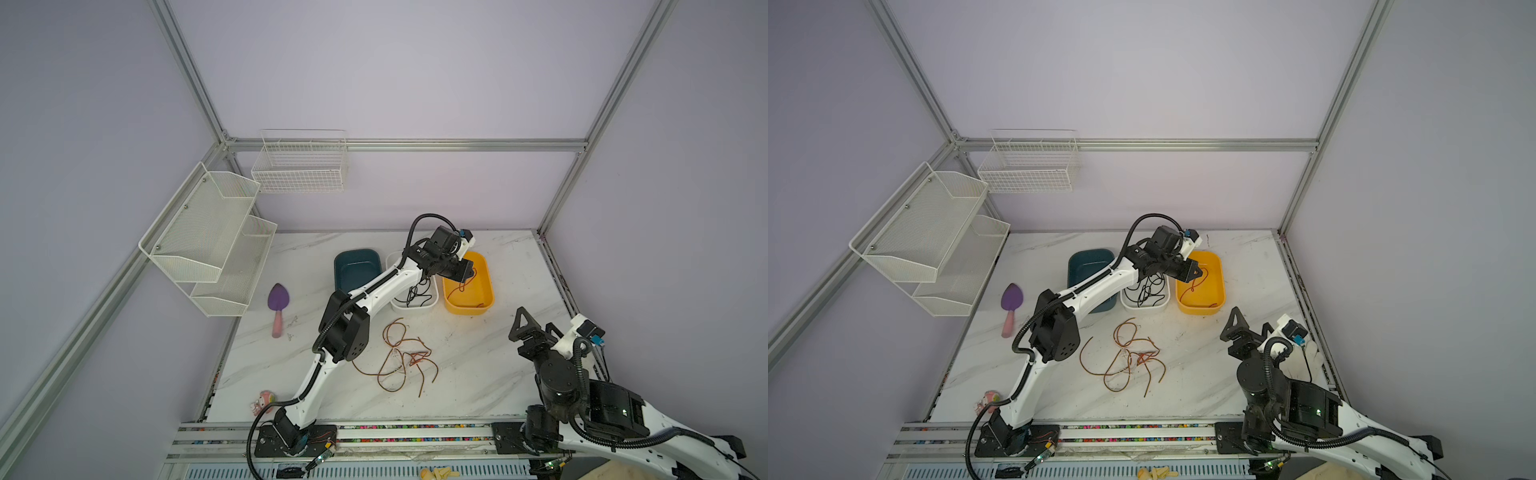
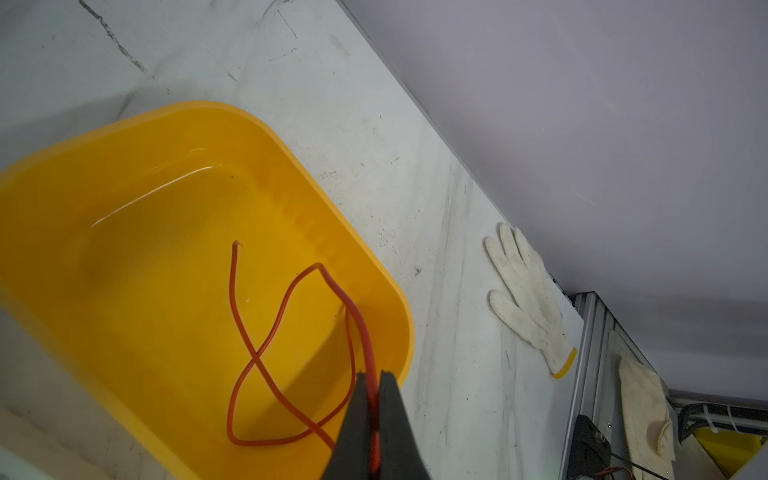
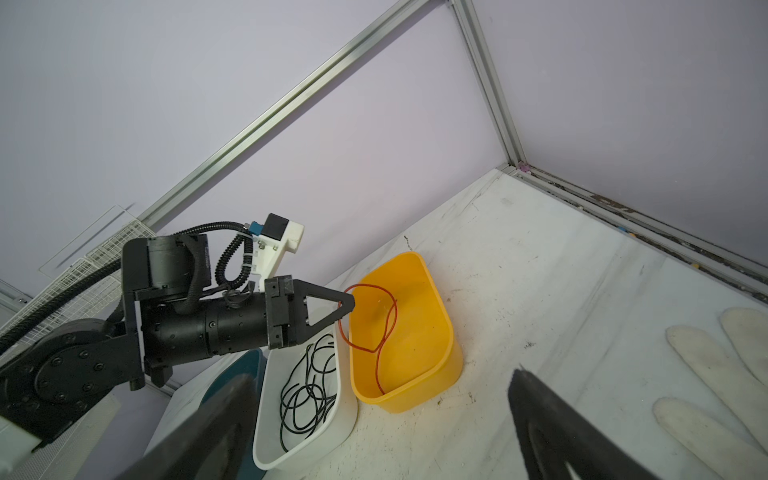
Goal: Untangle the cables
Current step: 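Lower the red wire into the yellow bin with the left gripper while the right withdraws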
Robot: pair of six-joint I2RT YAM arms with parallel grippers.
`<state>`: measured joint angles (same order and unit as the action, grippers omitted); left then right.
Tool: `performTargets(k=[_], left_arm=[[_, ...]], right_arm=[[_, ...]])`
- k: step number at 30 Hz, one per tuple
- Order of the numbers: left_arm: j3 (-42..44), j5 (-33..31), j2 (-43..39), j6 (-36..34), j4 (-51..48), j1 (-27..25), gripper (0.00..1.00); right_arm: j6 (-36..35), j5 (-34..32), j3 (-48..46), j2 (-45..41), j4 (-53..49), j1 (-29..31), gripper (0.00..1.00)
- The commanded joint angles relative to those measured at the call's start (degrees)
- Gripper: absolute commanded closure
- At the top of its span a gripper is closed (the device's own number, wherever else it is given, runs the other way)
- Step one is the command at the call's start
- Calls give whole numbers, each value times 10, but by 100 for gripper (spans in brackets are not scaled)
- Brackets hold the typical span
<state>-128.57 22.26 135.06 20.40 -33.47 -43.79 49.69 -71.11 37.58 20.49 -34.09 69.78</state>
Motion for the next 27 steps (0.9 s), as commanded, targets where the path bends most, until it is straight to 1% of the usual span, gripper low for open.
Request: performTargets(k=[1, 10, 23, 27], left_arm=[[-57, -3, 7, -3, 16, -5, 100], [-57, -9, 33, -8, 7, -8, 100], [-55, -12, 48, -20, -9, -9, 100], [-54, -17, 52, -23, -12, -9, 96]], right_arm=[[1, -16, -5, -2, -3, 1, 2], [-4, -12, -7, -1, 3, 1, 2], [-4, -10, -12, 1, 7, 1, 2], [-5, -10, -12, 1, 7, 1, 2]])
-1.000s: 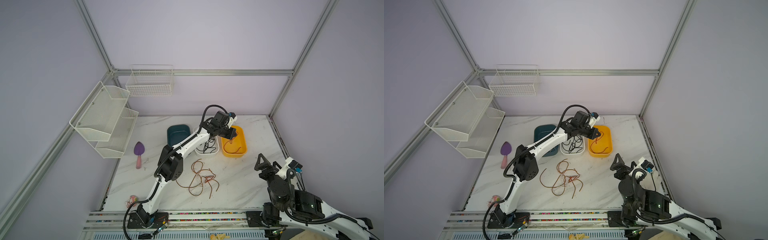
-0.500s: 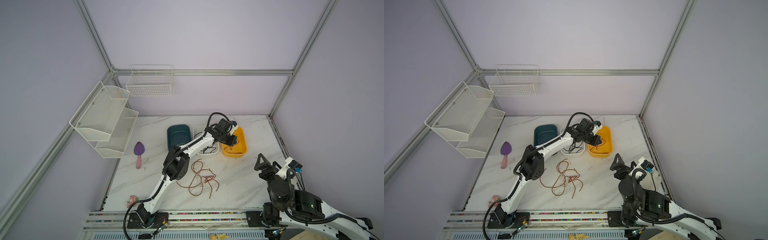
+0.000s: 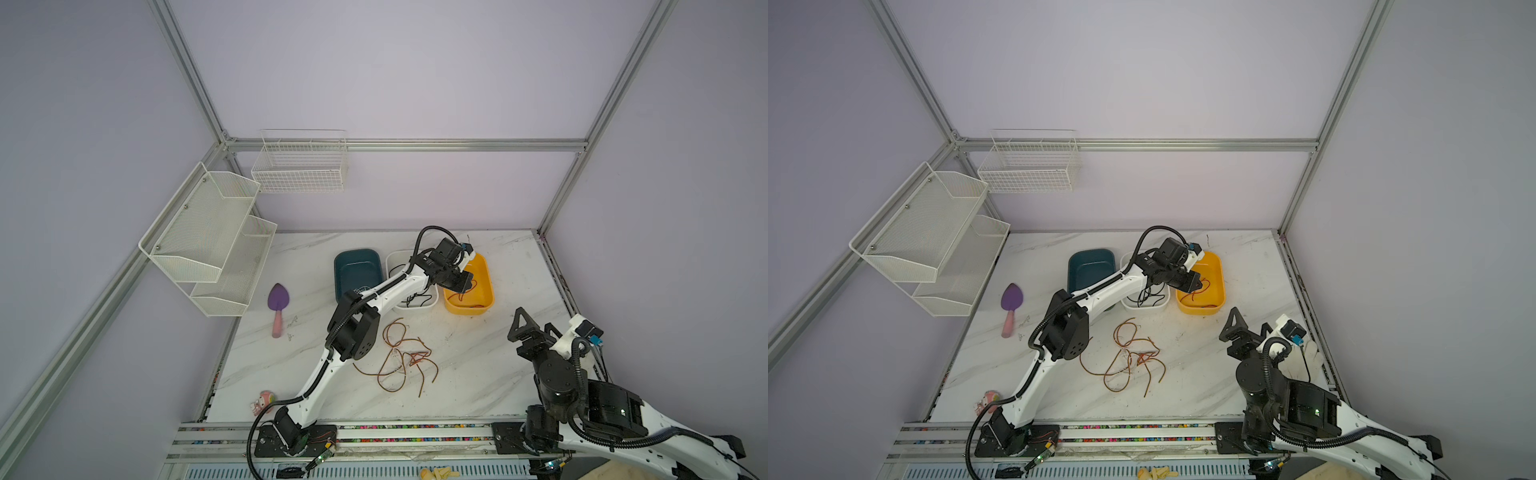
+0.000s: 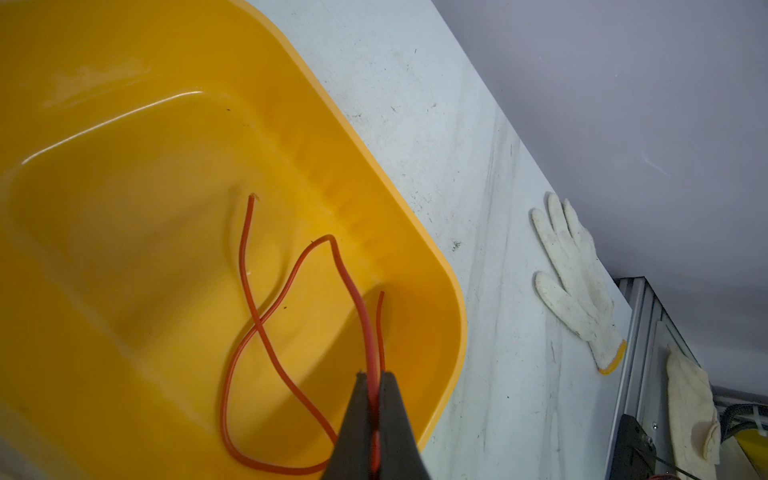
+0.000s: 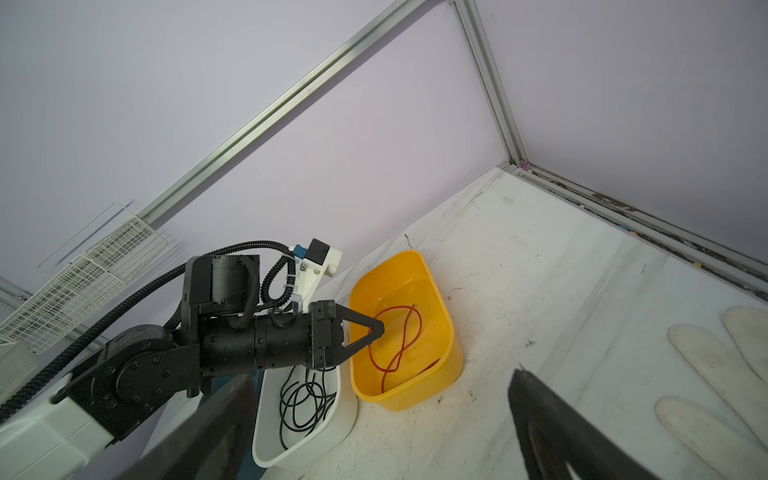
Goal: Untangle the cables
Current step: 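Lower the red wire into the yellow bin with the left gripper while the right withdraws, then open the left gripper over the yellow bin and draw it back toward the robot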
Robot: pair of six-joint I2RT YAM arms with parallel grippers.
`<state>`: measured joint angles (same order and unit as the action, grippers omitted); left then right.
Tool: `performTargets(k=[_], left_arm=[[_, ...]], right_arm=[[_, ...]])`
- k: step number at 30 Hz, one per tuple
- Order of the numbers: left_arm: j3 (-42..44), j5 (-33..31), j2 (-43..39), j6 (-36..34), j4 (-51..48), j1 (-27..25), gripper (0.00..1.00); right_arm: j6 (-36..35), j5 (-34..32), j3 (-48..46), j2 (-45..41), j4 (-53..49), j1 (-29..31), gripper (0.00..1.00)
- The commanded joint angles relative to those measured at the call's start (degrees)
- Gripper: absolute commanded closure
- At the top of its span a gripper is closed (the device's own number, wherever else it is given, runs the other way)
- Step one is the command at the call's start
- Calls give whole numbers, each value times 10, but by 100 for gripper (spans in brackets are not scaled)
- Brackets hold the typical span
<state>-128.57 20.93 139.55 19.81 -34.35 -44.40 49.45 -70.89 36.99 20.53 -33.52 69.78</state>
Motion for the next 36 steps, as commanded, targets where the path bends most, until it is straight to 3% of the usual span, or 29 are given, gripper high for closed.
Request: performTargets(k=[1, 19, 26, 36], left_arm=[[-54, -4, 7, -18, -3, -3, 94], [-59, -54, -12, -46, -20, -3, 62], [-59, -87, -50, -72, -28, -3, 52], [-12, -158, -134, -135, -34, 2, 28]], right_arm=[[-2, -13, -6, 1, 1, 1, 2], [-3, -12, -6, 2, 3, 1, 2], [-1, -16, -6, 6, 1, 1, 2], [0, -4, -3, 22, -1, 1, 2]])
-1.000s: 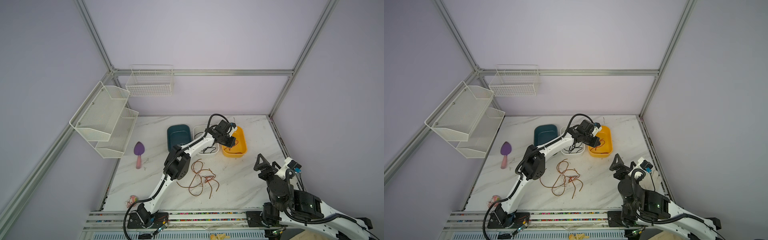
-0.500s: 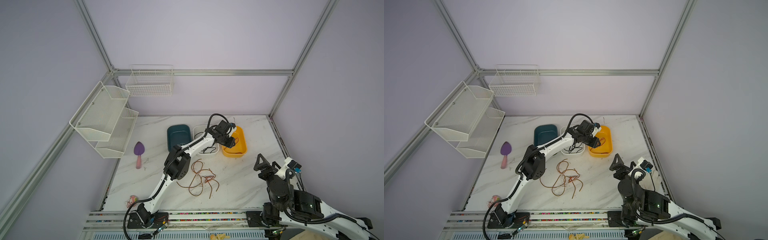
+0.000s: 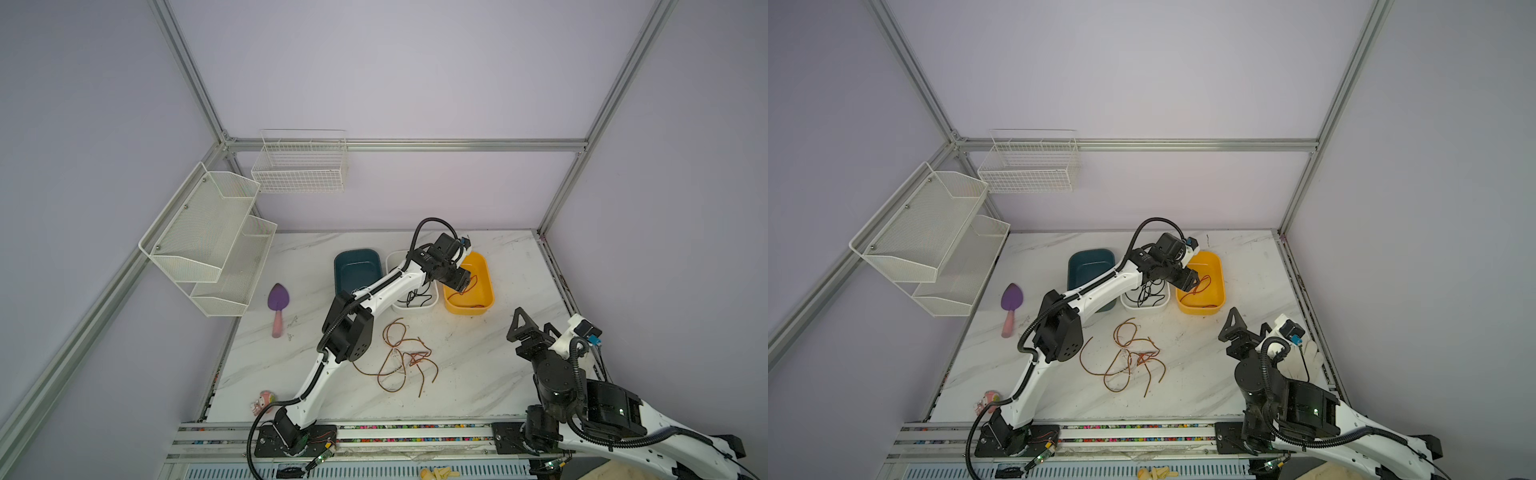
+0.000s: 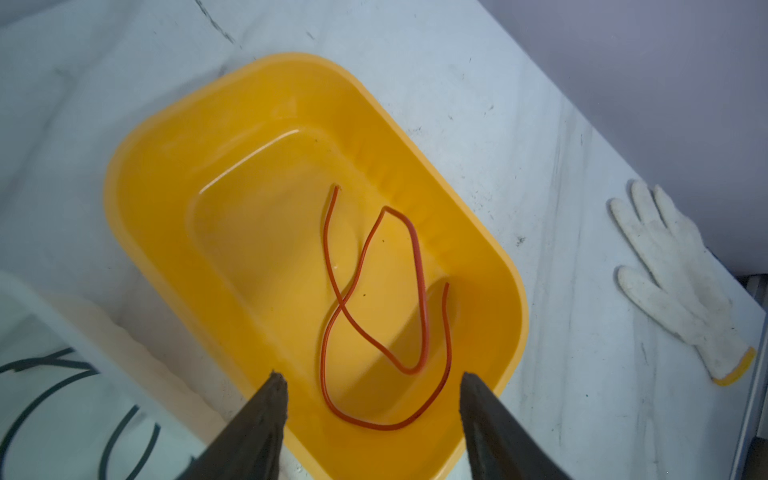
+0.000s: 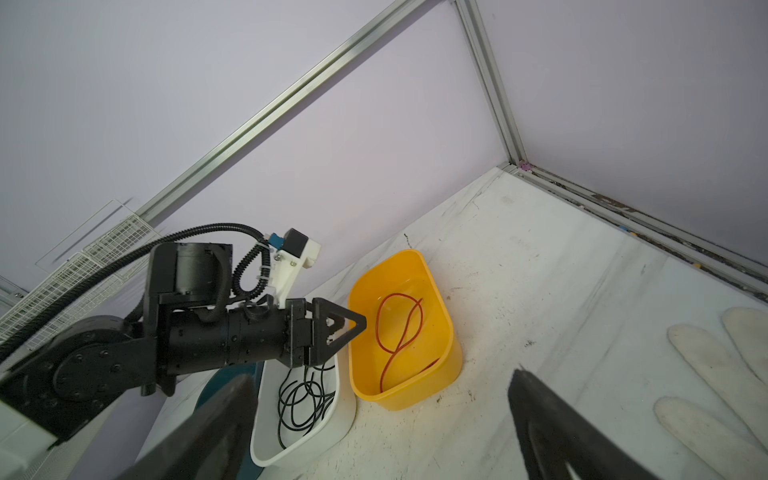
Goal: Untangle the cables
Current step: 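Open the left gripper over the yellow bin and draw it back toward the robot, then lower the right gripper into the red wire tangle and close it on a red wire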
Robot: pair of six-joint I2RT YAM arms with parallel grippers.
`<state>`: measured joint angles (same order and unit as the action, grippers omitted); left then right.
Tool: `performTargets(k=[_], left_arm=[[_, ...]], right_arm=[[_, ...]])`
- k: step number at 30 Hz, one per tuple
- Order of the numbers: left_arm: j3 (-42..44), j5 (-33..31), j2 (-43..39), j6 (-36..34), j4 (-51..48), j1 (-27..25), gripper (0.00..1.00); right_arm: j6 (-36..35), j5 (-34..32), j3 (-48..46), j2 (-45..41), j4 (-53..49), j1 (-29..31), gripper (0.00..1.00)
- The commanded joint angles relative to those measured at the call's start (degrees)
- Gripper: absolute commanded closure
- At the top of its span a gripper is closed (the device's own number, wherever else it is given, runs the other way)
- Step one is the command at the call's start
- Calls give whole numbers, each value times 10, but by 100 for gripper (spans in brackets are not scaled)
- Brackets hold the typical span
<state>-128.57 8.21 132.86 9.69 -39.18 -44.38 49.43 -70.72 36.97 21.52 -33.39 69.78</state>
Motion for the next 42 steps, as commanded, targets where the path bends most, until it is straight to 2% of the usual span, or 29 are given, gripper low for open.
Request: performTargets(k=[1, 5, 9, 15, 20, 23, 31, 37, 42], left_arm=[[-1, -35, -80, -36, 16, 5, 25], [56, -47, -139, -40, 35, 13, 18], [171, -65, -236, -39, 87, 18, 7], [368, -65, -384, 4, 164, 22, 1], [487, -67, -495, 37, 168, 22, 0], [550, -92, -576, 44, 149, 22, 0], [737, -227, -797, 34, 143, 26, 0], [842, -326, -918, -1, 163, 27, 0], [861, -365, -949, -9, 163, 27, 0]], right_arm=[[-2, -5, 0, 18, -1, 1, 2], [-12, 1, 6, 41, -1, 2, 2], [-20, 14, 10, 69, 3, 2, 2], [-119, 84, 15, 129, 75, 2, 2], [-135, 150, 48, 176, 72, 2, 2], [-122, 216, 64, 195, 73, 2, 2], [-77, 349, 59, 287, 140, 1, 2], [-26, 404, 64, 385, 189, 2, 2], [57, 408, 59, 441, 187, 2, 3]])
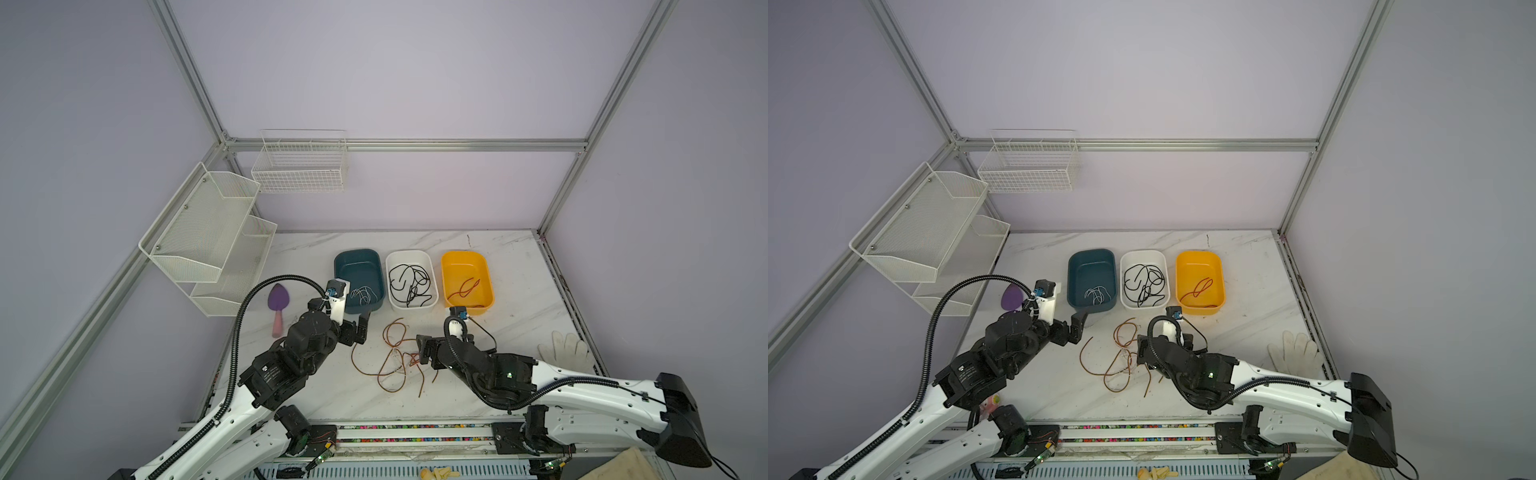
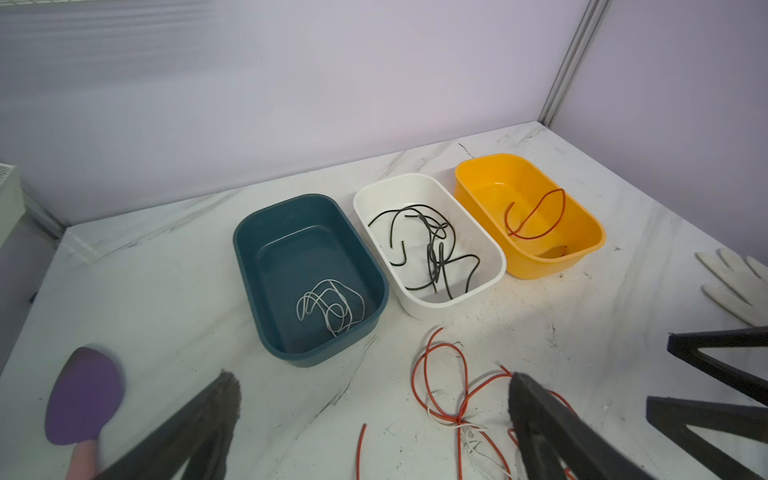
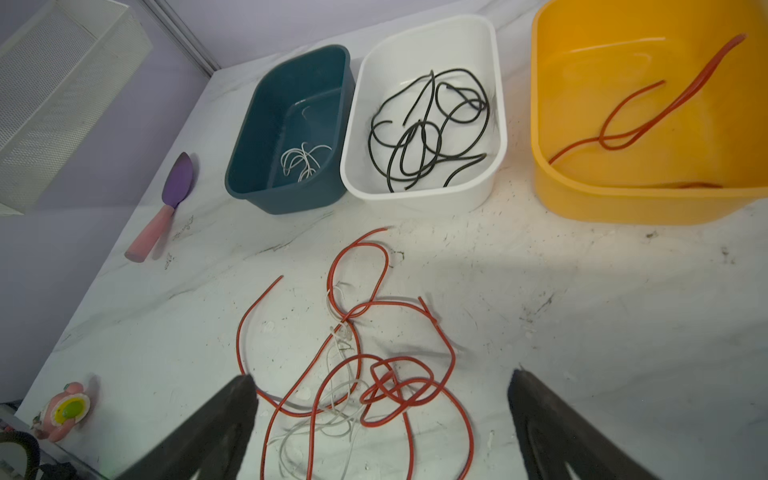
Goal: Untangle the cables
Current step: 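Lower the right gripper into the red wire tangle and close it on a red wire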
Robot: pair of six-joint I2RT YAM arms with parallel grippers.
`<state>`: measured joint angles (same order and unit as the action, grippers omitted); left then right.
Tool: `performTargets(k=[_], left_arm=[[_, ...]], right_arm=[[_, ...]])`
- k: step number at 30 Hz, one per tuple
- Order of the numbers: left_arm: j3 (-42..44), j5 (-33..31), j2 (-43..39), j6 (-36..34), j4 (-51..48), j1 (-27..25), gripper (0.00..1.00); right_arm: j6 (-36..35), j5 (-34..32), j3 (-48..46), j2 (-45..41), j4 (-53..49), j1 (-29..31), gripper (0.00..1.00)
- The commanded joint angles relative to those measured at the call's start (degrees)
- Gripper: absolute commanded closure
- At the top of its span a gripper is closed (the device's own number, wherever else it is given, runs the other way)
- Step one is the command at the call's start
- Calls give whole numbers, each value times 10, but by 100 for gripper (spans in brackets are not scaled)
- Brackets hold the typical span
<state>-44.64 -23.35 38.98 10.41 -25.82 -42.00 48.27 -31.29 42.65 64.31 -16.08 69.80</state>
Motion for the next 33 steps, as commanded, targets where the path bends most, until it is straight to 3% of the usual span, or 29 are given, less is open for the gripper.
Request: performTargets(k=[1, 7, 15, 33], left_arm=[[21, -50, -8, -17, 27, 3, 0], [12, -22, 13, -34, 10, 3, 0], [2, -10, 31, -31, -4, 3, 0], [3, -6, 41, -34, -6, 3, 0]], right_arm=[[87, 20, -5, 21, 25, 1, 2], [152, 64, -52, 50, 115, 1, 4], [219, 62, -79, 70, 126, 1, 8], [206, 86, -121, 104, 210, 1, 52]])
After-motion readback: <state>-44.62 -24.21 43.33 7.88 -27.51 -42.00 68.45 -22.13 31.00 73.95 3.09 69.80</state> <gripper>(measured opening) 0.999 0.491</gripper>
